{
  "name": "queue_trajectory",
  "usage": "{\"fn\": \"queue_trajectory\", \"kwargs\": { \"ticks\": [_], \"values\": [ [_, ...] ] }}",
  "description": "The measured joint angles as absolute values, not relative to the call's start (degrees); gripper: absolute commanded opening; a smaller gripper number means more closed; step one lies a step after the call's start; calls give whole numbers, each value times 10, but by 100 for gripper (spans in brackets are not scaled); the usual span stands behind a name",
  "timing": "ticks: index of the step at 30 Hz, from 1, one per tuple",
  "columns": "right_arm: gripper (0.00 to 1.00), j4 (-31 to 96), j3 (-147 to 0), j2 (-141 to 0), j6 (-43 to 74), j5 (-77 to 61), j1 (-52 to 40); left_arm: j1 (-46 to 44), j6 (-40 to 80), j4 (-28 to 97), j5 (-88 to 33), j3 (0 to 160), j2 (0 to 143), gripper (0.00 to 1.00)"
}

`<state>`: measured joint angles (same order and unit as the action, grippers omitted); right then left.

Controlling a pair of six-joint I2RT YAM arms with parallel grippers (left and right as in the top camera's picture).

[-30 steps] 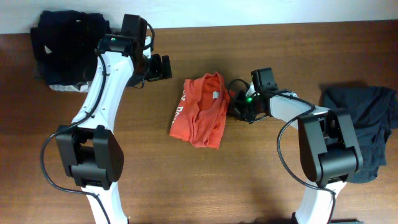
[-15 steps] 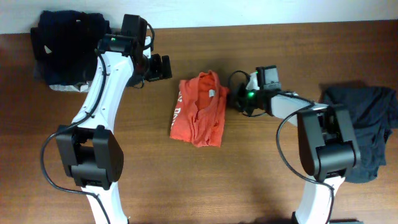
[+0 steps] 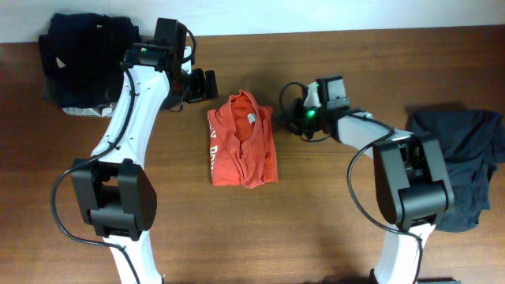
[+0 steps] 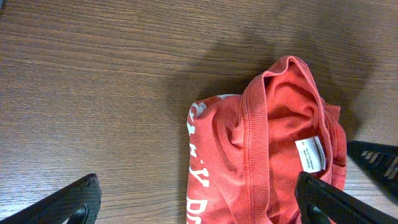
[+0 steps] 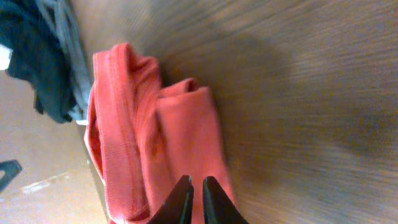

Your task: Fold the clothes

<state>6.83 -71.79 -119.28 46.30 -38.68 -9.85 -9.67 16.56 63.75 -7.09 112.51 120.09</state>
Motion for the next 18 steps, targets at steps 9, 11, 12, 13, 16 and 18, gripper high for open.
{"fn": "queue_trajectory", "kwargs": {
  "ticks": [9, 11, 12, 13, 16, 18],
  "values": [
    [30, 403, -842, -1191, 388, -220, -69, -97, 166, 637, -71, 1125, 1201, 99],
    [37, 467, -881, -1189, 378, -164, -69, -97, 166, 637, -71, 1125, 1201, 99],
    [42, 508, -908, -1188, 374, -136, -69, -97, 166, 637, -71, 1125, 1201, 99],
    [46, 544, -931, -1187, 373, -110, -69, -97, 166, 637, -71, 1125, 1201, 99],
    [99, 627, -1004, -1183, 364, -49, -69, -97, 166, 637, -71, 1125, 1201, 99],
    [99, 667, -1041, -1181, 362, -27, -69, -97, 166, 637, -71, 1125, 1201, 99]
  ]
}}
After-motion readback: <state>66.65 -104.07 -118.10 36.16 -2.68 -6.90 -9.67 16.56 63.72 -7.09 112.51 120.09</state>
